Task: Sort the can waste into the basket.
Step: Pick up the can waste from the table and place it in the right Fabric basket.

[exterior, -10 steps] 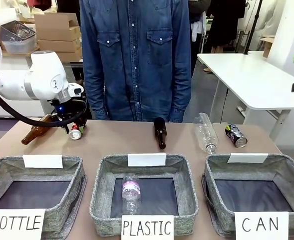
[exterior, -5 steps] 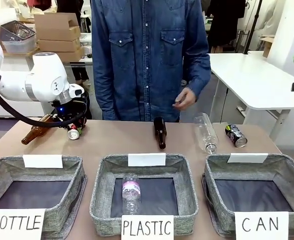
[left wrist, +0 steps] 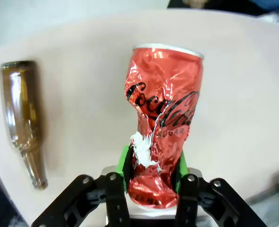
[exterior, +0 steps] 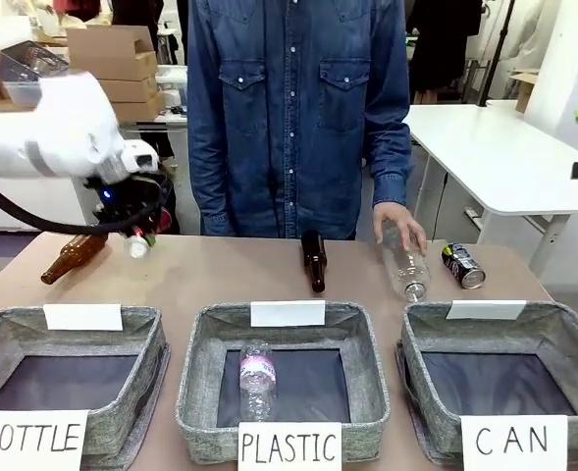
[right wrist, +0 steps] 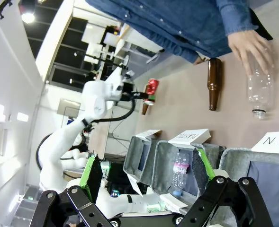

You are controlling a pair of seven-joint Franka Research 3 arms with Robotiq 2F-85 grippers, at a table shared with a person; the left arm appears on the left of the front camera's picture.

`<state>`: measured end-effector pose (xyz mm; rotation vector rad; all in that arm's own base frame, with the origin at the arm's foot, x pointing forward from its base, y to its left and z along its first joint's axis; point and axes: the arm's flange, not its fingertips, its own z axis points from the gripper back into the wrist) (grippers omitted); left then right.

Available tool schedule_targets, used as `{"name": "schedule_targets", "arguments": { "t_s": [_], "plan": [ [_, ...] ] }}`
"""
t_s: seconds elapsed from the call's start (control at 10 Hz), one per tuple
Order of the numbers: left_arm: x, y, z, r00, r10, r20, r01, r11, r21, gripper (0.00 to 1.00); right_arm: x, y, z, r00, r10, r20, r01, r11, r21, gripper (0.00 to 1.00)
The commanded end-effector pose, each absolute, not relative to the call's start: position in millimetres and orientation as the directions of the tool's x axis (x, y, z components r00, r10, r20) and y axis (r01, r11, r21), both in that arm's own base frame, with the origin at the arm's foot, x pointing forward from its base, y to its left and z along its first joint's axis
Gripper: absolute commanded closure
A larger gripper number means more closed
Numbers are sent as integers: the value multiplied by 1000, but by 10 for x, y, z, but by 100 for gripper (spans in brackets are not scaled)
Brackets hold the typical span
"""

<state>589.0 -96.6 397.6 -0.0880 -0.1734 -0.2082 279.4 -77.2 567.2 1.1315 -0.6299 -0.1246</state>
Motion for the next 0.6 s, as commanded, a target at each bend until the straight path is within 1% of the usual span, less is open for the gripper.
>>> {"name": "schedule_targets", "arguments": {
  "t_s": [0.0, 0.1, 0.2, 0.3, 0.4, 0.5],
  "plan": [
    [4870, -744, 4886, 860, -425, 283, 464, 882, -84, 100, 2833, -767, 5683, 811, -397, 430, -248, 434, 866, 0],
    [4292, -717, 5233, 791, -520, 323, 560, 828, -38, 100, 2833, -767, 5683, 811, -397, 430, -248, 434, 866, 0],
    [3805, -689, 5408, 711, -613, 344, 660, 751, -28, 100, 2833, -767, 5683, 811, -397, 430, -248, 434, 866, 0],
    [3324, -674, 5515, 583, -714, 388, 780, 625, -23, 100, 2833, -767, 5683, 811, -397, 430, -248, 434, 866, 0],
    [2873, -683, 5582, 390, -801, 454, 900, 435, -6, 100, 2833, -767, 5683, 811, -397, 430, -248, 434, 866, 0],
    [2502, -715, 5612, 187, -853, 486, 973, 230, 29, 100, 2833, -767, 5683, 811, -397, 430, -248, 434, 866, 0]
  ]
}}
